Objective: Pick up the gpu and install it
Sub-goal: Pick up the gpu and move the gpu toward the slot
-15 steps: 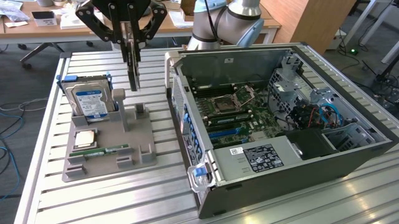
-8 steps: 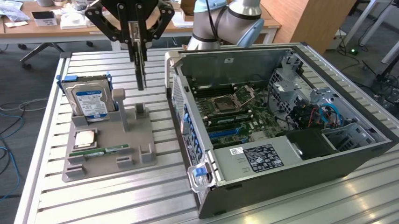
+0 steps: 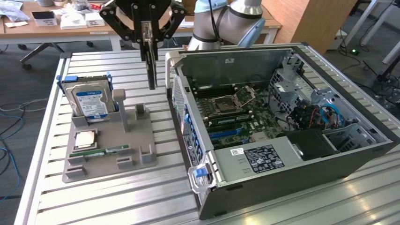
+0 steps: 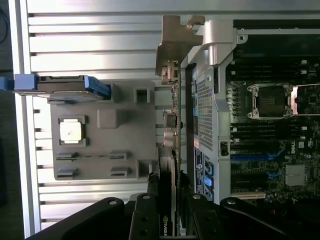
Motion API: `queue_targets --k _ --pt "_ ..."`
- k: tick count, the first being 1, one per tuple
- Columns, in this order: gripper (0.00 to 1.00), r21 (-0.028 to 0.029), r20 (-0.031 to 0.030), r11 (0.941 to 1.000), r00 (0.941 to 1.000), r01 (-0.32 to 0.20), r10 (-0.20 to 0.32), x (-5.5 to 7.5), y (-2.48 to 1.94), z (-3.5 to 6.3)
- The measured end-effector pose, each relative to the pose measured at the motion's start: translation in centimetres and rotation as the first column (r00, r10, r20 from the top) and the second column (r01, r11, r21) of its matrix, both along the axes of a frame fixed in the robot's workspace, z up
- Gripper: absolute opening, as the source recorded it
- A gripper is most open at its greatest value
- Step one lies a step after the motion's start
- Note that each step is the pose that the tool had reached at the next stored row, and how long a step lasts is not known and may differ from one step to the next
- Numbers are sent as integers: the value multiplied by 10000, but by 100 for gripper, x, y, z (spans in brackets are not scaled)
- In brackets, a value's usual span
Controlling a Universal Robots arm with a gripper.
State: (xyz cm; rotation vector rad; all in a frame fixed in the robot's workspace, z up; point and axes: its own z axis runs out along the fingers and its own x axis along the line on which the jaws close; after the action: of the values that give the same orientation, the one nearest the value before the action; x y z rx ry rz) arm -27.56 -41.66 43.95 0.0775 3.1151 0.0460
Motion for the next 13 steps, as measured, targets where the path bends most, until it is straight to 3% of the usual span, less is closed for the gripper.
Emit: queue_targets --k 13 --pt "27 2 0 10000 10000 -2 2 185 0 0"
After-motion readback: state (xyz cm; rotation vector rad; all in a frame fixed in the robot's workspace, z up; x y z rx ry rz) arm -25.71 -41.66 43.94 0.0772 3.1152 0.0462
